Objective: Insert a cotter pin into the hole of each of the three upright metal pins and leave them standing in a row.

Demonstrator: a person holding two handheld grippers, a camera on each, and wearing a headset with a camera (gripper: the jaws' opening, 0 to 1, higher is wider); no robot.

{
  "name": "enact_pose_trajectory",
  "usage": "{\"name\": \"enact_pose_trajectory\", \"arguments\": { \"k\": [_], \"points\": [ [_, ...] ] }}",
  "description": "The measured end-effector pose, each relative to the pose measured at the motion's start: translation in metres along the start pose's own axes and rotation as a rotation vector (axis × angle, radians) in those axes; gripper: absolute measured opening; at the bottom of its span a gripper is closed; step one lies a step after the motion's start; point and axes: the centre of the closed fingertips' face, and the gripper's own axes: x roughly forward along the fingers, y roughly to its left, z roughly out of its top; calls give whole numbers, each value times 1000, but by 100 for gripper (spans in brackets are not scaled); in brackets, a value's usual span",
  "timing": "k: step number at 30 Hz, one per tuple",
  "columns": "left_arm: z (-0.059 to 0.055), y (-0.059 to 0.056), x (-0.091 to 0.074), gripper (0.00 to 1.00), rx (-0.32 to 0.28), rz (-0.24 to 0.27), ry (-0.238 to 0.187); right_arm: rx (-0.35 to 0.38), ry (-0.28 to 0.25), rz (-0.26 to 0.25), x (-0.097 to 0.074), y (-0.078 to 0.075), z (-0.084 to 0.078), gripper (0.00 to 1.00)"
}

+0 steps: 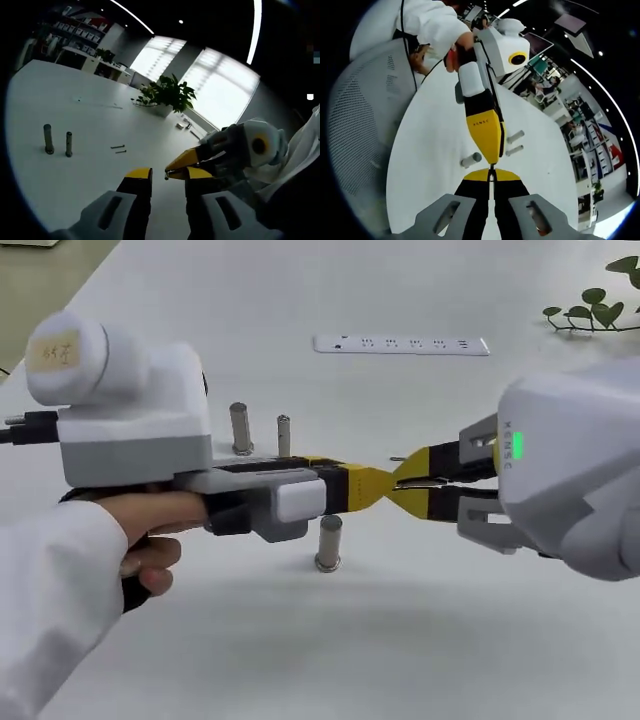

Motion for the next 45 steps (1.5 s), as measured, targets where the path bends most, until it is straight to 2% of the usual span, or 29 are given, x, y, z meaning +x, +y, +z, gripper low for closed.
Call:
{"name": "enact_pose_trajectory", "arguments": {
  "k": [12, 21, 40, 45],
  "points": [
    [-6, -2, -1, 10, 15, -17, 33, -28, -4, 4, 0, -1, 5, 0],
    [-6, 0, -1, 2, 11, -7, 31, -44, -7, 3, 0, 0, 8, 0],
    [-9, 0, -2, 0, -2, 1, 56, -40, -12, 10, 0, 2, 10, 0],
    [-13, 0, -2, 0, -11, 18, 92, -41, -13, 25, 1, 5, 10, 0]
  ]
}}
